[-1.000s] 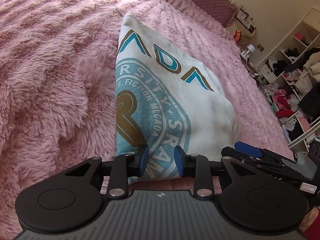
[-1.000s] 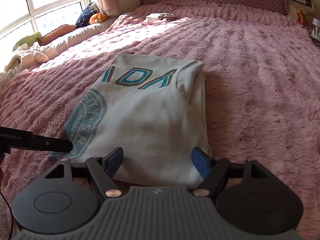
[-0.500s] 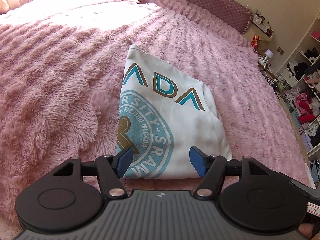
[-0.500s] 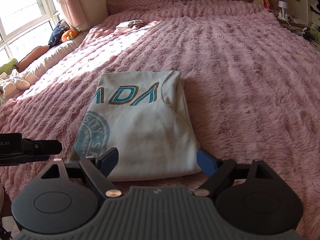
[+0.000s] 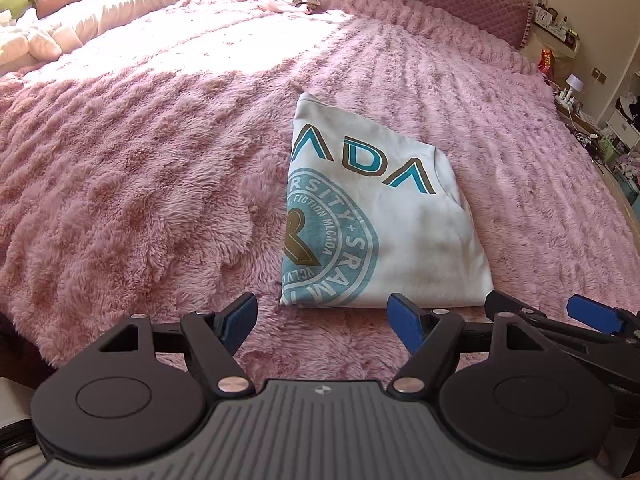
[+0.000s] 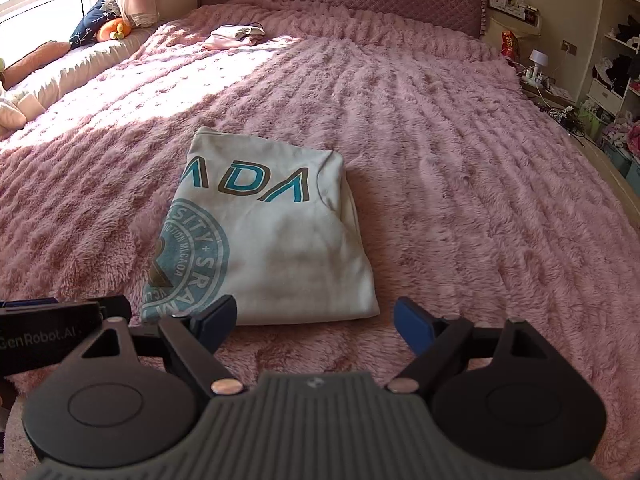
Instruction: Fold small clothes
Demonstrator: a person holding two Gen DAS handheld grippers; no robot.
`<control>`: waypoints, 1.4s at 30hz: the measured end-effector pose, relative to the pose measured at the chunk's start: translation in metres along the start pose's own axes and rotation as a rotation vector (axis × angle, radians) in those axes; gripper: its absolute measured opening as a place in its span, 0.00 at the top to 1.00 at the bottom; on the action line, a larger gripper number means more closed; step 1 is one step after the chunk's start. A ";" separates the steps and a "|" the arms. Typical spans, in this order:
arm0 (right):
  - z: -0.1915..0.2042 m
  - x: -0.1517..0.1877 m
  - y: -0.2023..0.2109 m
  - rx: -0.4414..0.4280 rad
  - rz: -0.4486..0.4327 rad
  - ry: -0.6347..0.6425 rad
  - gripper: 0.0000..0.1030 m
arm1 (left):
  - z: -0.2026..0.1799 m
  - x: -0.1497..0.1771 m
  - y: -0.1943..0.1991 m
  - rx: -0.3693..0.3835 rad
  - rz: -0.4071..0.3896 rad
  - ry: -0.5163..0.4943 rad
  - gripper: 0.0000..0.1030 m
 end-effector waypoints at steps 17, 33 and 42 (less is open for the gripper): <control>-0.004 0.011 0.005 0.050 0.053 -0.013 0.21 | -0.006 0.007 0.005 -0.040 0.031 -0.044 0.16; -0.004 0.009 -0.004 0.066 0.082 -0.011 0.21 | -0.008 0.005 -0.005 -0.048 0.077 -0.046 0.16; -0.007 0.011 -0.008 0.073 0.103 -0.030 0.21 | -0.009 0.004 -0.008 -0.054 0.090 -0.061 0.16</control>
Point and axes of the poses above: each gripper's, at about its wrist camera, not at the fingertips, and y roughly against the way its jaws point, z to its left, x to its underside, the point moved 9 cm from there along -y, roughly the way its jaws point
